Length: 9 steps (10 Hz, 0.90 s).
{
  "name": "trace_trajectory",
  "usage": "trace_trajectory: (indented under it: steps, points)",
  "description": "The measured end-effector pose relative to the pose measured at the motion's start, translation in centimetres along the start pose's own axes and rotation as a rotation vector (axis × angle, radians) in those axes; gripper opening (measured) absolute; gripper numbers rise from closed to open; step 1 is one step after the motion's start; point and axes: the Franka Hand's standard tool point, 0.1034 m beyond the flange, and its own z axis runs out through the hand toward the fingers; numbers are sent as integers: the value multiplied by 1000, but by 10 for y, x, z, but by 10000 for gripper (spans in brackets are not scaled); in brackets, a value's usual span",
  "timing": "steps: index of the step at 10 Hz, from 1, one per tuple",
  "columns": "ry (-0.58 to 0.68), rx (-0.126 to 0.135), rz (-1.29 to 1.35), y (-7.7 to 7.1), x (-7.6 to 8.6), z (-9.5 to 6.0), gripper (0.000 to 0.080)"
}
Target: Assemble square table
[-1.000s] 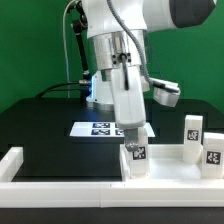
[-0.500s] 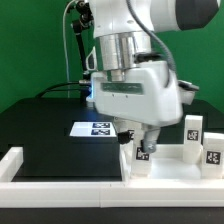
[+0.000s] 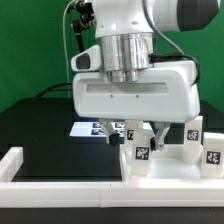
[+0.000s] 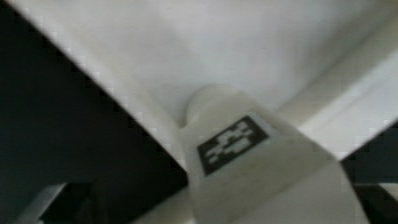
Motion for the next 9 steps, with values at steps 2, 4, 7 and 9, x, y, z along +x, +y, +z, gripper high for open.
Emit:
trace_trajectory:
  steps: [2,4,7,9]
  points:
    - [4,-6,-240,1,2,-1,649]
    - [4,-7,-179,1,2,0,518]
    - [4,-5,-8,1,2,0,288]
    - [3,-2,171,1,2,0,289]
